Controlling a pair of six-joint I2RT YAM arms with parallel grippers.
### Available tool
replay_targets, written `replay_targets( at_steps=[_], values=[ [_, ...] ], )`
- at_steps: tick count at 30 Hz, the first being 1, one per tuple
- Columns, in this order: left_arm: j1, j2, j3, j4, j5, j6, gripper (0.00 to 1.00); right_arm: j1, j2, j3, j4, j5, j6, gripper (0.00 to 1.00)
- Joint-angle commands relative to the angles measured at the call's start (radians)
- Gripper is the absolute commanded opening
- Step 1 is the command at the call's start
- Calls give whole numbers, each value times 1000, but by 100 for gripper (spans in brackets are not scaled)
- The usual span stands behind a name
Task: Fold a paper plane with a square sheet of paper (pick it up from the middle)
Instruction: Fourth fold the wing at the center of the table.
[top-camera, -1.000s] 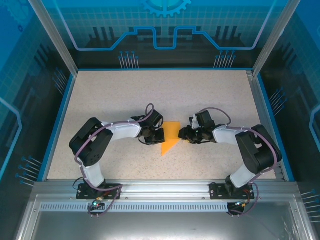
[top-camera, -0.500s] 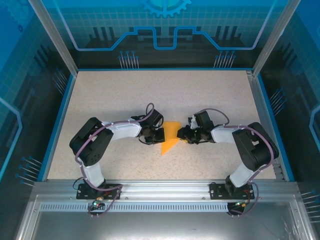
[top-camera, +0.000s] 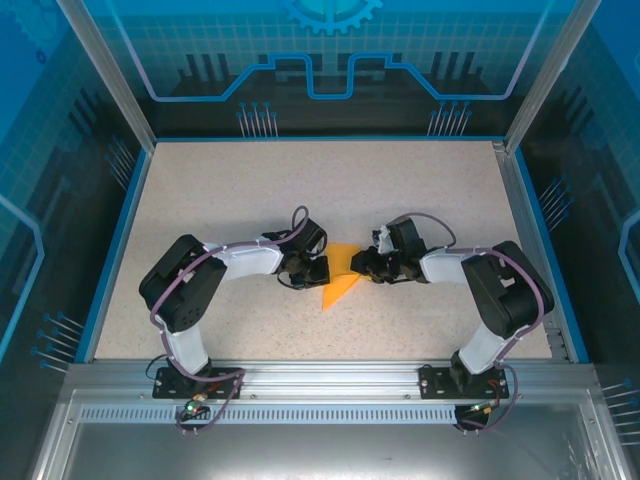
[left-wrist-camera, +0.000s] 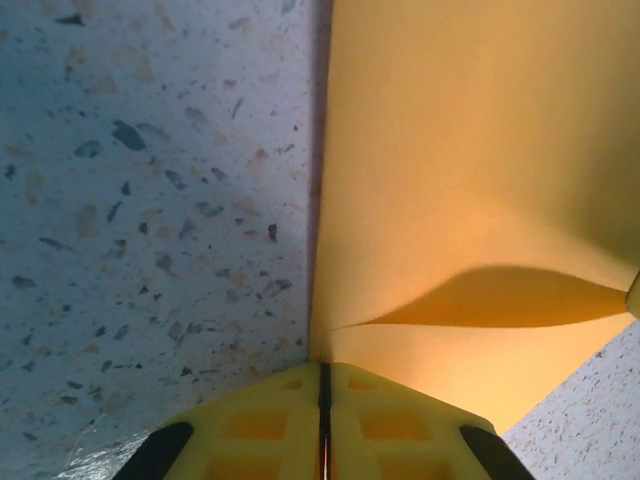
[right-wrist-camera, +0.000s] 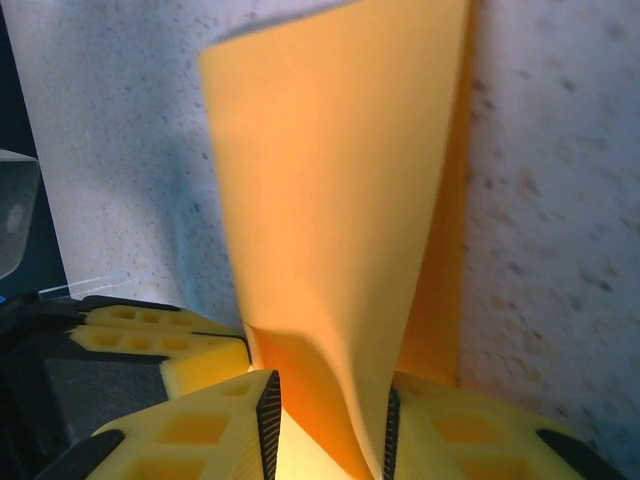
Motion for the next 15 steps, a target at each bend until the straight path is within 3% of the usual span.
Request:
replay_targets(
  at_steps=[1,8,15],
  values=[
    [5,3,-7,-31,-17,32,11,-8,31,47,1,-34,-63,34],
    [5,-7,-6,-31,-14,35,12,-32,119,112,20,-107,-104,33],
    [4,-45,-11,-29,-18,45,14,-45,158,135,5,-127,-138,26]
  ],
)
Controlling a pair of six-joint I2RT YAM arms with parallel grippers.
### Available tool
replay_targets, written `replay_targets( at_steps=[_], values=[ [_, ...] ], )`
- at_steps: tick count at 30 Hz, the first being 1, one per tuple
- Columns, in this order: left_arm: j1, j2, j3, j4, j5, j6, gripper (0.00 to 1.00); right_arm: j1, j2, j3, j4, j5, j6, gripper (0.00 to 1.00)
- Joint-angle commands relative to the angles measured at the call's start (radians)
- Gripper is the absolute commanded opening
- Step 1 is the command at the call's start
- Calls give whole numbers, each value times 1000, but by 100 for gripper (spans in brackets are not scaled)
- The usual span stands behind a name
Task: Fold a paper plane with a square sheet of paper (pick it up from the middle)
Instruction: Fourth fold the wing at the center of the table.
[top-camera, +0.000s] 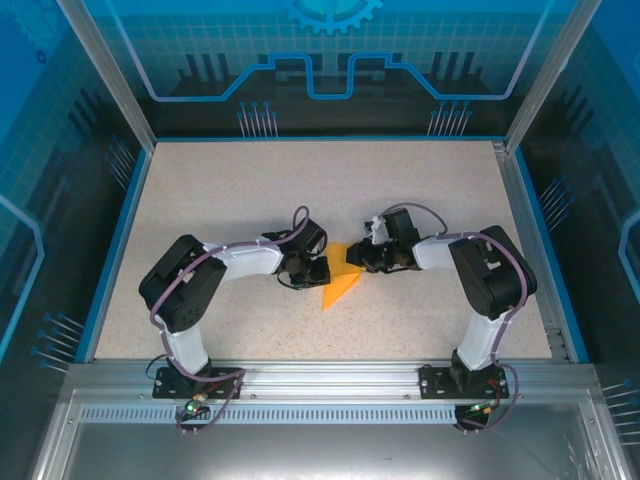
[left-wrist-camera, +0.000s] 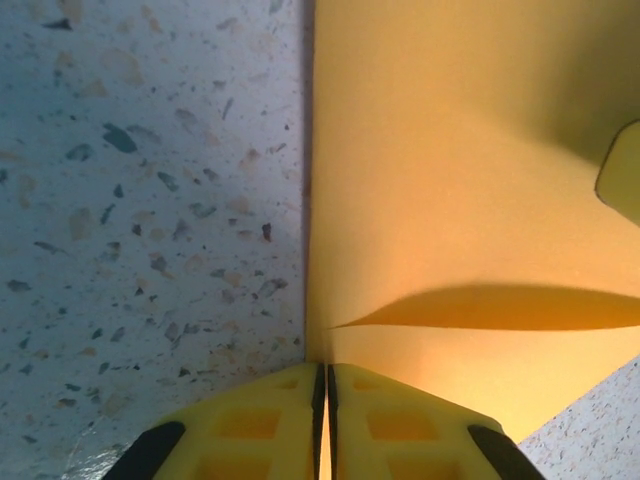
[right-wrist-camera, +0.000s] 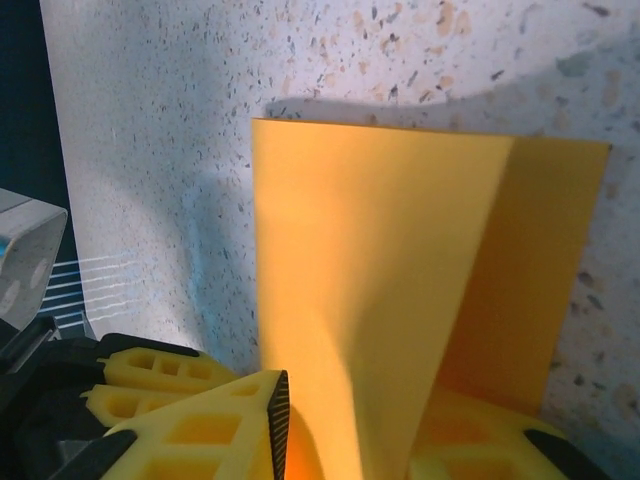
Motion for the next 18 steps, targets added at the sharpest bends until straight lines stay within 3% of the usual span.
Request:
replay_targets(
  at_steps=[1,11,18],
  values=[
    [4,-56,-16,-20,-20,27,15,-19,23,19,-7,-42,-29,22],
    [4,-226,-70,-14,-73,13,23,-16,-5,-34,82,-21,62,5],
    [2,-321,-120,29,-67,-1,26,27,-71,-141,217,136,273,3]
  ],
)
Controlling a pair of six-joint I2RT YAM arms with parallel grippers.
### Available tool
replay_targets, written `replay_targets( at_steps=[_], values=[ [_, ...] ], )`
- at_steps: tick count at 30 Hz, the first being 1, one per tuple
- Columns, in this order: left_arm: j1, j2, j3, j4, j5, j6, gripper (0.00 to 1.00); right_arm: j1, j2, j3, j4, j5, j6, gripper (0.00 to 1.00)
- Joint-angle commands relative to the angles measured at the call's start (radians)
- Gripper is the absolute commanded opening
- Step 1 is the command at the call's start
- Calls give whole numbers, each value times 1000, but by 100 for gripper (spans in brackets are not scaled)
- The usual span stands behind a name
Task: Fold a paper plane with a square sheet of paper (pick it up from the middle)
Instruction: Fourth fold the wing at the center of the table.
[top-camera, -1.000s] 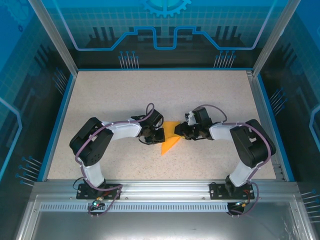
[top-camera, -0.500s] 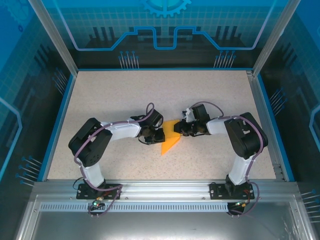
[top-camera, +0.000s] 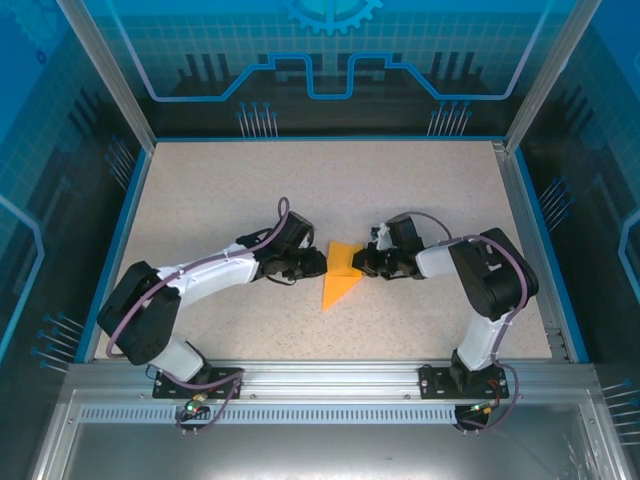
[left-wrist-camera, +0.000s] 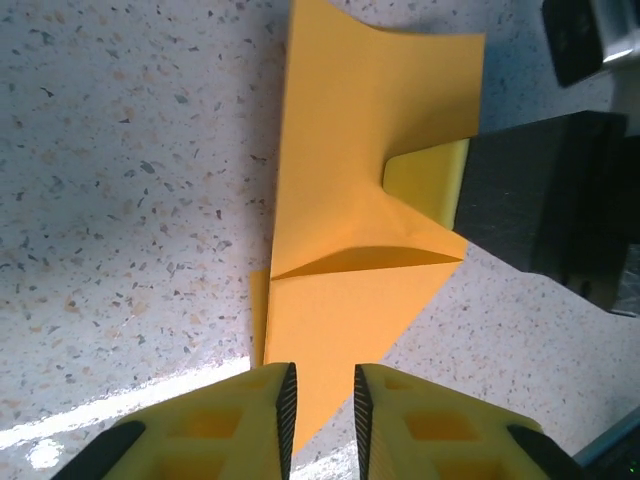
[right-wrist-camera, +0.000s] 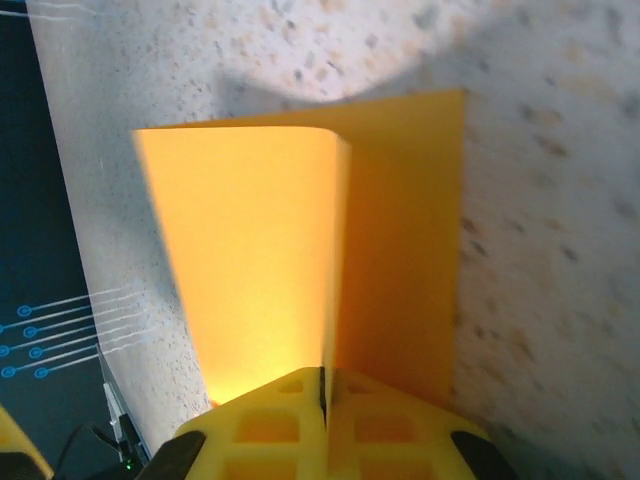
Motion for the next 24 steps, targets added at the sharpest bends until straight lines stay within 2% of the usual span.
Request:
replay_targets(
  at_steps=[1,5,9,11,15,19,24],
  values=[
    [-3,-64,-58,53,3,7,28,40,-63,-39,71,114,138,4],
    [-12,-111,-106,109,31,34,33,90,-98,-58,61,190,188,7],
    [-39,-112,-98,88,33,70,39,92,-90,-27,29,144,166,13],
    [-64,-97,-80,61,21,91,41,85,-101,-4,-21,134,114,21],
    [-148,-57,-42,-1,-59,117,44,53,-114,42,-124,86,19,26],
    [-226,-13,-11,-39,-149,114,47,31,-104,66,-136,-15,-28,27],
    [-307,59,61,-124,-307,109,48,20,-97,74,-144,-63,-42,26]
  ],
)
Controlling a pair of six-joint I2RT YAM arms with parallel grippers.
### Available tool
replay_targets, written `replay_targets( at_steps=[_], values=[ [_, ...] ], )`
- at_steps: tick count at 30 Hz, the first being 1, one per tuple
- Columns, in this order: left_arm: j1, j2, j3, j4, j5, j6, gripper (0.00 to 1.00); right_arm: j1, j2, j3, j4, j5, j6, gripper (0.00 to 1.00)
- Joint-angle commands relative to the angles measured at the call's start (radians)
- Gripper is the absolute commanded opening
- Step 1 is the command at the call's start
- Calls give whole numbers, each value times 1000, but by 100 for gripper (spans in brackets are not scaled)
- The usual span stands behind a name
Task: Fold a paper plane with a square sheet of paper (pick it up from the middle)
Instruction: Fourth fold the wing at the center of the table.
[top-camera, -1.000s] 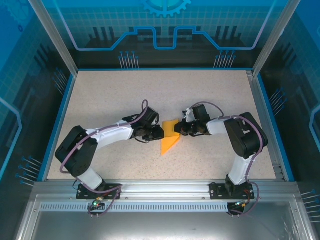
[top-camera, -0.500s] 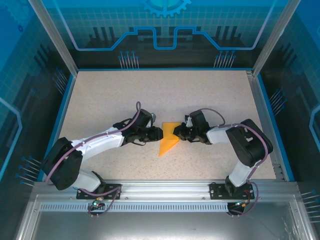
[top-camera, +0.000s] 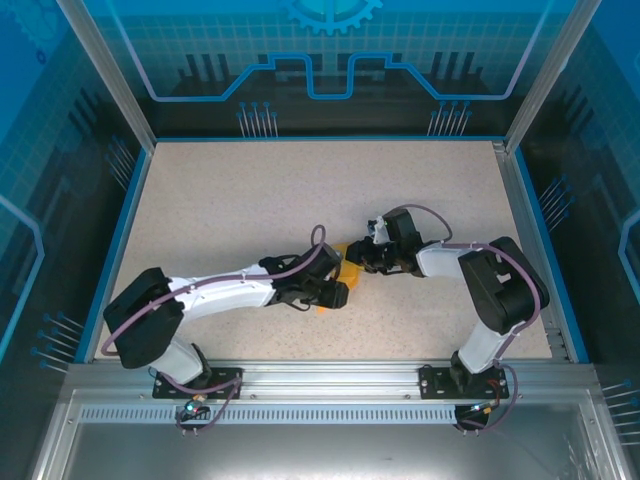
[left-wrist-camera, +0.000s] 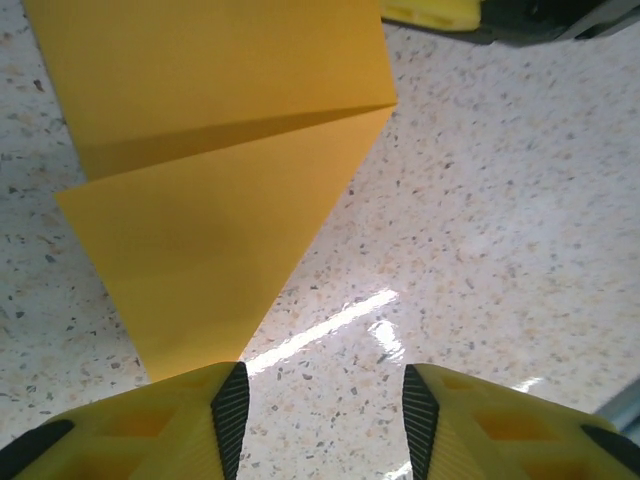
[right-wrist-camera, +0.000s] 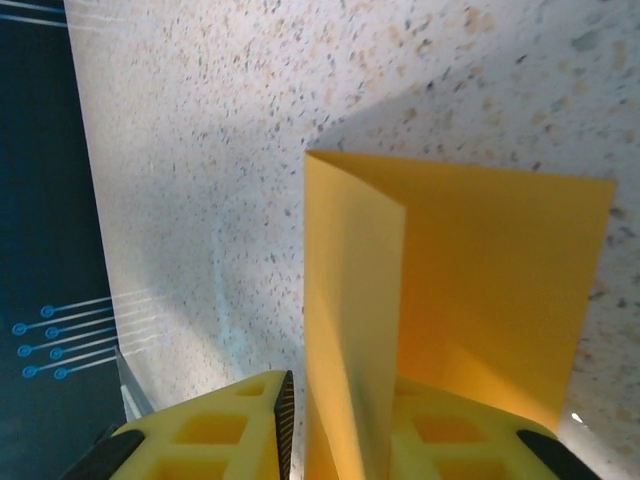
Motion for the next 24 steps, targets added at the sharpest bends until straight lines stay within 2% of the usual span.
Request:
replay_targets(
  at_steps=[1,14,24],
  values=[
    [-42,48,65,-92,-153,22,49,-13,-7,23,-43,-68,-42,26],
    [-151,211,172,-185,-407,-13,50,-16,4,38,-43,-90,-26,26],
    [-163,248,174,-201,-463,-49,47,-14,4,40,-52,-77,-24,26]
  ],
)
